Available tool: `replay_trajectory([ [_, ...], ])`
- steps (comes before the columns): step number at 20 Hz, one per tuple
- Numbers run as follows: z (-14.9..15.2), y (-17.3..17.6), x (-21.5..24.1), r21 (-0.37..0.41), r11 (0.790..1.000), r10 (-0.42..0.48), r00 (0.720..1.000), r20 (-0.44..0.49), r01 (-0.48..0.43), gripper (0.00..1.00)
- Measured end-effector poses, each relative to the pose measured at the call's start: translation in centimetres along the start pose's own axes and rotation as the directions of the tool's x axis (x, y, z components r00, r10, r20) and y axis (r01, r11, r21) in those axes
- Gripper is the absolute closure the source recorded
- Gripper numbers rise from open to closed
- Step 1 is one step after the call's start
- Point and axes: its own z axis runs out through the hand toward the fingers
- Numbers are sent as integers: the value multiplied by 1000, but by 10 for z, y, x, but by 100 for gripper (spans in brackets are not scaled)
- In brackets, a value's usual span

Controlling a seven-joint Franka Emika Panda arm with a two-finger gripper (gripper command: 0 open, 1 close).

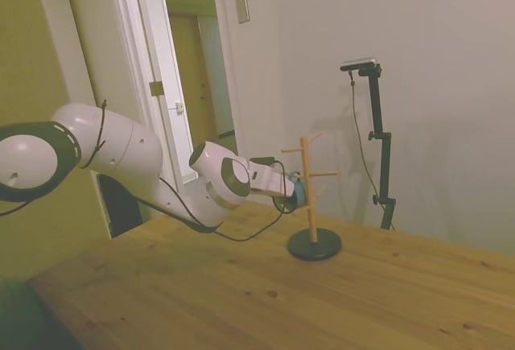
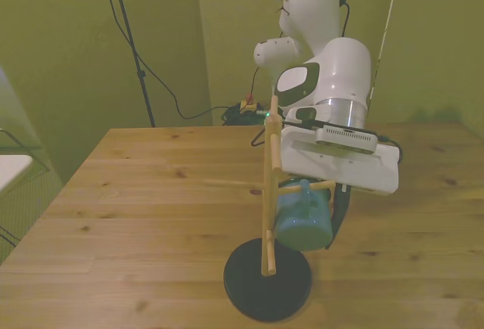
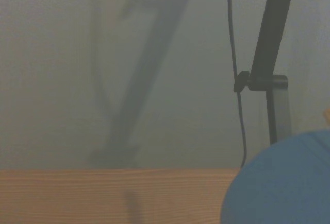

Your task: Unload the mug

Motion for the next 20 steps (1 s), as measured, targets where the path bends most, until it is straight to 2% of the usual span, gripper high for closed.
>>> replay_trajectory([
  [6, -5, 1, 1, 5, 1000, -10, 1000, 5, 10, 100],
  [20, -34, 4, 12, 95, 995, -23, 1000, -6, 23, 100],
])
